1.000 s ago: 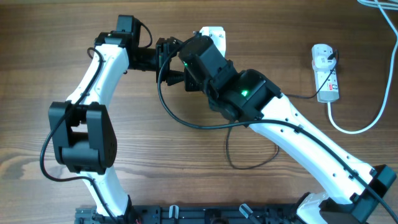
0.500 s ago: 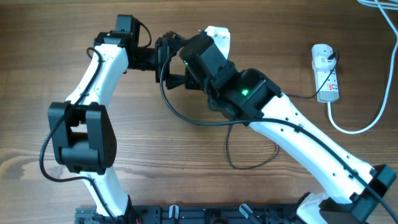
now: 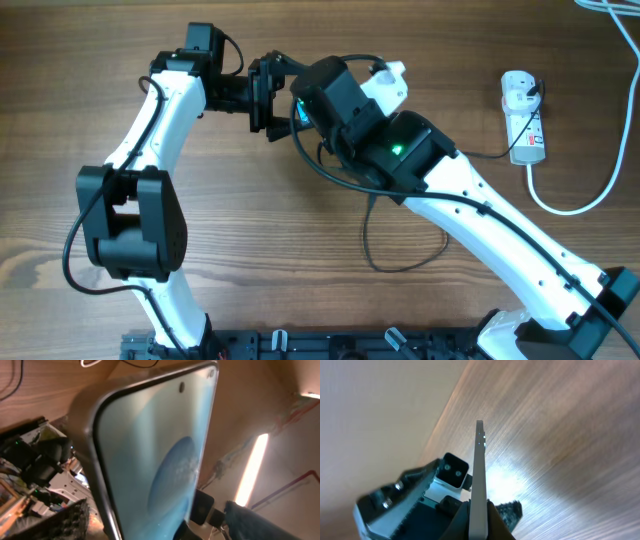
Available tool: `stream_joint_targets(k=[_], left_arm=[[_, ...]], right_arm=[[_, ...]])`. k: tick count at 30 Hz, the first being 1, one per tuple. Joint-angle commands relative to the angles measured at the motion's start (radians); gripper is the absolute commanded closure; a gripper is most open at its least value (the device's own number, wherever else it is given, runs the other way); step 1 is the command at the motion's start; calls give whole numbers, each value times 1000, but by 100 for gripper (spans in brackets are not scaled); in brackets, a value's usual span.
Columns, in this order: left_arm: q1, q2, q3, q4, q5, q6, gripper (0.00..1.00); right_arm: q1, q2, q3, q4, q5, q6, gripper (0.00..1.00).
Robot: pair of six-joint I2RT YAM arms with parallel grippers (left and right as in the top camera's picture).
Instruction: Plug charger to phone and switch on socket
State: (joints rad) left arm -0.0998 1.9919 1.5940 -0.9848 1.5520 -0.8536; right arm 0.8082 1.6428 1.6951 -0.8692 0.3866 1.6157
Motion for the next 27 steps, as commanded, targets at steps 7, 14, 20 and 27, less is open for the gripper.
stream_joint_targets(k=[7, 14, 20, 27], left_arm=[[-1, -31, 18, 0, 25, 7, 47], [-1, -31, 18, 0, 25, 7, 65], [-1, -31, 18, 0, 25, 7, 76], [-1, -31, 18, 0, 25, 6, 80]], right_arm=[[2, -34, 12, -11, 40, 254, 96], [2, -34, 12, -41, 43, 364, 94], [2, -34, 12, -46, 43, 402, 95], [2, -34, 12, -45, 43, 397, 96]])
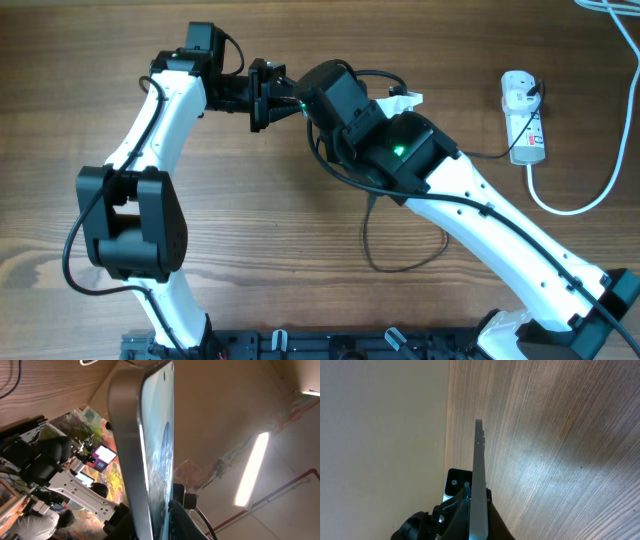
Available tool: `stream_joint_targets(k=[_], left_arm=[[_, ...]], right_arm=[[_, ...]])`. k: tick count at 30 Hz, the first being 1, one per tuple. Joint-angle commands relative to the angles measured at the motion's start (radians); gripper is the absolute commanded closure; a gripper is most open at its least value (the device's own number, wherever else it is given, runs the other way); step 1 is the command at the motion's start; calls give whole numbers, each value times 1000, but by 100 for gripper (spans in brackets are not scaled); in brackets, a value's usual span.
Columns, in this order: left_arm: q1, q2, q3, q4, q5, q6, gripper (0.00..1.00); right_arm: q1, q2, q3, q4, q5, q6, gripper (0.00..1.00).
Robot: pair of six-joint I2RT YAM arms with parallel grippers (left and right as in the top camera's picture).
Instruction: Plug charger to phone and switch on socket
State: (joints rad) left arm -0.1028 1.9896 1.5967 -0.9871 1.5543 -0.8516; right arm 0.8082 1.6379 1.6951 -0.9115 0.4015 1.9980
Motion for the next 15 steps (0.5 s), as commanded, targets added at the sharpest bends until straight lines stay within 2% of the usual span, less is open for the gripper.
stream_joint_targets(k=[1, 3, 5, 7, 9, 12, 14, 15], left_arm=[[2, -28, 16, 3, 23, 5, 80], [2, -28, 16, 3, 23, 5, 86], [2, -28, 16, 3, 23, 5, 95], [2, -28, 16, 3, 23, 5, 96], [2, -28, 16, 3, 23, 5, 96], [5, -28, 16, 3, 23, 5, 96], [12, -28, 16, 4, 14, 6, 96], [16, -28, 16, 3, 9, 6, 96]], right_arm=[[2, -29, 12, -2, 28, 4, 96], [2, -29, 12, -1, 28, -27, 95], [2, -30, 12, -2, 28, -63, 73], [2, -30, 12, -3, 43, -115, 52], [2, -34, 12, -3, 69, -187, 47], [2, -50, 12, -11, 95, -288, 32], [-1, -71, 12, -26, 100, -383, 18], [-3, -82, 12, -35, 105, -446, 7]])
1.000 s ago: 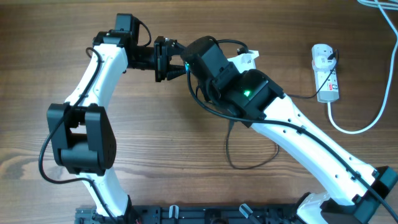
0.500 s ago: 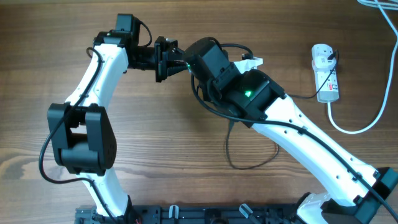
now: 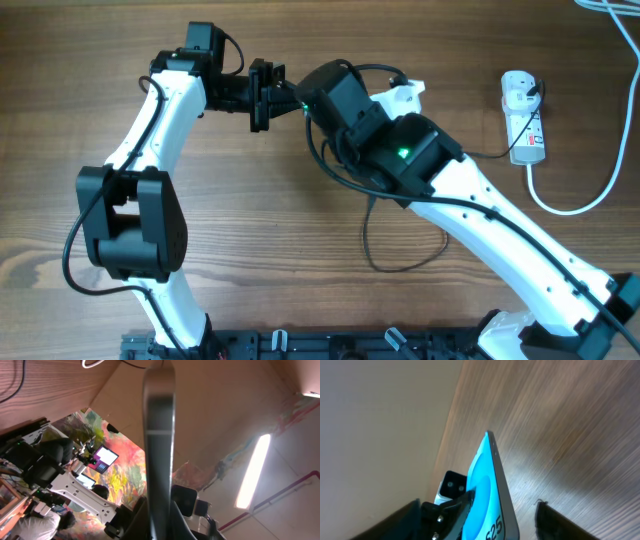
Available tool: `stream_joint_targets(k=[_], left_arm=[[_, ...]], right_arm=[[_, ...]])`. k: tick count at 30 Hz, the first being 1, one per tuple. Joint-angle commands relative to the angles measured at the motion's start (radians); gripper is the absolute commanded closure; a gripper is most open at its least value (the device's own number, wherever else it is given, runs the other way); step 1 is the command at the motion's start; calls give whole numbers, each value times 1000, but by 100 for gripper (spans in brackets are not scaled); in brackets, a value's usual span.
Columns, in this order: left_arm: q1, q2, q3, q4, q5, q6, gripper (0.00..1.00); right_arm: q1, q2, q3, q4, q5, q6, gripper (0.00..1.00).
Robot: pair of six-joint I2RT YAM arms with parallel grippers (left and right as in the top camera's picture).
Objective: Plug charger to phone and switch on socket
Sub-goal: 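Release the phone with the right gripper and move toward the cable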
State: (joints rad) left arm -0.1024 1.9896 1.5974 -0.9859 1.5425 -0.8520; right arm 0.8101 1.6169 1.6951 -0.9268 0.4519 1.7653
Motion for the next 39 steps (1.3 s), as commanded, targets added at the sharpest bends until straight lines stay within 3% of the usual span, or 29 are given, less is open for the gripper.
stream_joint_targets(k=[1, 9, 16, 22, 27, 30, 31, 39], left_arm=[[21, -28, 15, 3, 16, 7, 96], [61, -28, 15, 10, -75, 146, 96], [65, -28, 15, -2, -314, 377, 96], [66, -28, 14, -33, -344, 465, 96], [68, -28, 14, -56, -461, 468, 96], [67, -28, 14, -53, -482, 468, 96], [68, -28, 14, -50, -482, 468, 96], [67, -28, 14, -47, -483, 476, 96]], right_arm=[[-7, -75, 12, -31, 55, -274, 4], [-57, -180, 12, -248, 45, -767, 0], [-58, -127, -10, -499, -16, -827, 0], [-65, -95, -110, -422, -180, -935, 0], [-126, -95, -182, -370, -329, -1033, 1], [-180, -90, -236, -334, -402, -1102, 21], [-187, -88, -247, -330, -401, -1103, 23], [-206, -8, -381, -186, -453, -1107, 20]])
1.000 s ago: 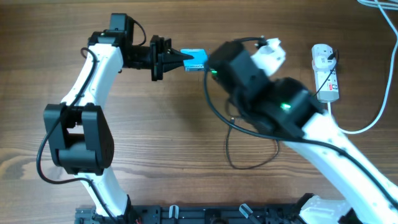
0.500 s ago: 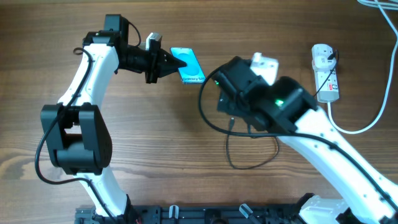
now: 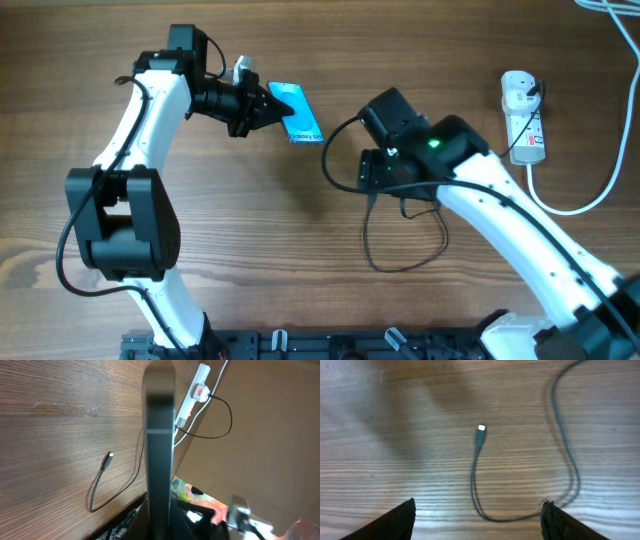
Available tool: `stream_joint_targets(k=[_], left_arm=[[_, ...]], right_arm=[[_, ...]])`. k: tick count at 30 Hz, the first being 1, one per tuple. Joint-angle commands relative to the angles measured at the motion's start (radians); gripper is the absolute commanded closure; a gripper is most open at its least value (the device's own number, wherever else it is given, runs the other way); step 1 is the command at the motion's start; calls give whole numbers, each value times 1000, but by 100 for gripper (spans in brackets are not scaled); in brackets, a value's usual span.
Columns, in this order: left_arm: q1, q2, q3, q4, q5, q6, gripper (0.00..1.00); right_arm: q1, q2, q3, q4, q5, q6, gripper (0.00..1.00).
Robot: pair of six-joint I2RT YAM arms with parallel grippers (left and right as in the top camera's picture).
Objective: Plug charger to phone and switch on socket
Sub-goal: 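Release the phone with the right gripper and move toward the cable, then grasp the black USB-C cable end with the right gripper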
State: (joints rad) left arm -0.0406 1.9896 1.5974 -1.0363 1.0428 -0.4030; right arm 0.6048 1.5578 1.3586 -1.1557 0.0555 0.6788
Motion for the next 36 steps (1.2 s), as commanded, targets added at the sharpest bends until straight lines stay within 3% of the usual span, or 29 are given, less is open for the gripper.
stream_joint_targets(k=[1, 4, 12, 20, 28, 36], left_arm=[[5, -28, 14, 3, 17, 27, 96], [5, -28, 14, 3, 17, 30, 96], [6, -28, 14, 3, 17, 29, 96], [6, -28, 14, 3, 7, 21, 96], [6, -28, 14, 5, 6, 3, 96], [6, -28, 14, 10, 6, 3, 96]], right_arm=[[0, 69, -54, 59, -61, -14, 24], [0, 135, -69, 78, -60, 13, 33], [-1, 286, -78, 116, -61, 49, 42], [-18, 291, -112, 200, -95, 58, 39], [-62, 291, -233, 355, -174, 54, 58], [-51, 292, -235, 349, -127, 83, 62]])
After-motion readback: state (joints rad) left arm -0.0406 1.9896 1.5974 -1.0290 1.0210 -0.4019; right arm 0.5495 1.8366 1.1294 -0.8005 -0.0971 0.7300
